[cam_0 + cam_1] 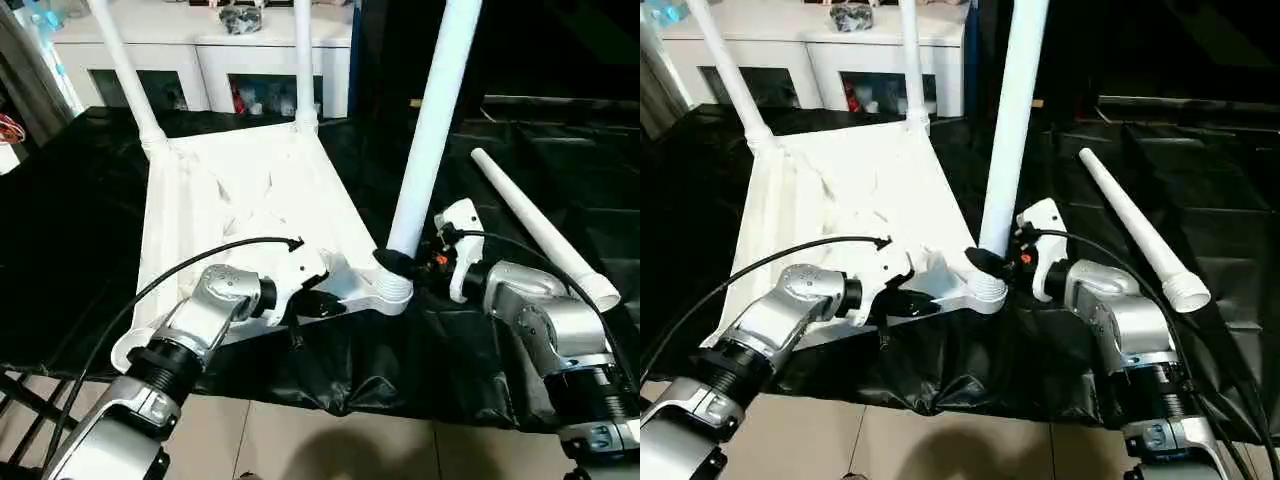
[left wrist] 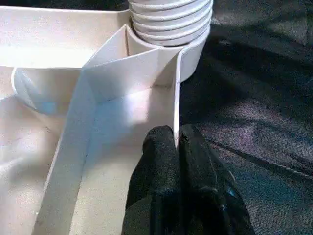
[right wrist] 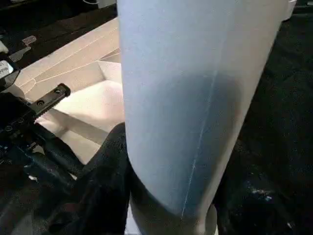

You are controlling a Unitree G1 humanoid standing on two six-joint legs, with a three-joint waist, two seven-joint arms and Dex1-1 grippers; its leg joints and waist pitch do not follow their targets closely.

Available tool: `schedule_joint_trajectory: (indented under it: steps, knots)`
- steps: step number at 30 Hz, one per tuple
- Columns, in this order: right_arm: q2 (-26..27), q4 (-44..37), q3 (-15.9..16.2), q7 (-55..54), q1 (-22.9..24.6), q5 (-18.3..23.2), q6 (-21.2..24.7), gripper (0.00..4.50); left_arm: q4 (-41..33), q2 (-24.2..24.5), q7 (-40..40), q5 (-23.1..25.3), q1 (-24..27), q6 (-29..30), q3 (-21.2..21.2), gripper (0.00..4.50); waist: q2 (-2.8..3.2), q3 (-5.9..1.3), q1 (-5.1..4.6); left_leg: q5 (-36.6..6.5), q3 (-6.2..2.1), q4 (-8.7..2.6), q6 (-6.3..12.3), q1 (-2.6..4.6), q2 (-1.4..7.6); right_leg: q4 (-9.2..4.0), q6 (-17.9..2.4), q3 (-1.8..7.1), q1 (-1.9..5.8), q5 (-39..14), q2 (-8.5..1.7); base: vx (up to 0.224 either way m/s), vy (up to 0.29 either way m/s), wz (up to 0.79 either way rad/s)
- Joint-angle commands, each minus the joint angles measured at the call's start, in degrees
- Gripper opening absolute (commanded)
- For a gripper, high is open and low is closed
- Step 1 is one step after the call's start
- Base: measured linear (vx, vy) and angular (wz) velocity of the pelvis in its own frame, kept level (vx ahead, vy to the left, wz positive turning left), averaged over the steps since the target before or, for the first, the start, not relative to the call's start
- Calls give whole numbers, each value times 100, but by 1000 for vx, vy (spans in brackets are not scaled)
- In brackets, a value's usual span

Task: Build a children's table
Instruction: Insert table leg to table base

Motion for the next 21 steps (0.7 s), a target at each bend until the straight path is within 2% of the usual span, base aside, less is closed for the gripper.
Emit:
schedule_joint_trajectory:
  steps: [1, 2, 4, 10, 15, 21]
  knots:
    - [-3, 179, 15, -30, 13, -52, -35, 188, 15, 3, 5, -26, -93, -43, 128, 0, -39, -427, 10, -1515, -69, -381, 111, 99, 167, -511, -1032, 225, 296, -1847, -347, 0, 0, 0]
    - [36, 257, -4, -56, 19, -51, -75, 188, -9, 0, 3, -23, -70, -44, 131, 0, -7, -428, 15, -1521, -73, -382, 108, 100, 169, -504, -1058, 226, 294, -1810, -351, 0, 0, 0]
    - [80, 336, -27, -72, 25, -55, -121, 188, -19, -11, 8, -12, -54, -46, 129, 0, -25, -426, 5, -1566, -68, -383, 111, 97, 166, -512, -1073, 223, 297, -1799, -345, 0, 0, 0]
    - [181, 469, -132, -110, 64, 12, -154, 188, -7, -47, 57, -2, -43, -42, 154, 0, -27, -421, -4, -1629, -76, -394, 101, 96, 167, -523, -1035, 220, 295, -1940, -350, 0, 0, 0]
    - [218, 617, -243, -160, 113, 48, -272, 188, 48, -38, 120, 20, -64, -84, 186, 0, -8, -420, -5, -1641, -74, -396, 102, 99, 169, -524, -1061, 220, 292, -1881, -349, 0, 0, 0]
    - [355, 812, -521, -293, 219, 134, -546, 188, 124, -39, 182, 42, -109, -125, 221, 0, 11, -411, -7, -1804, -80, -405, 81, 113, 162, -563, -990, 210, 280, -2137, -354, 0, 0, 0]
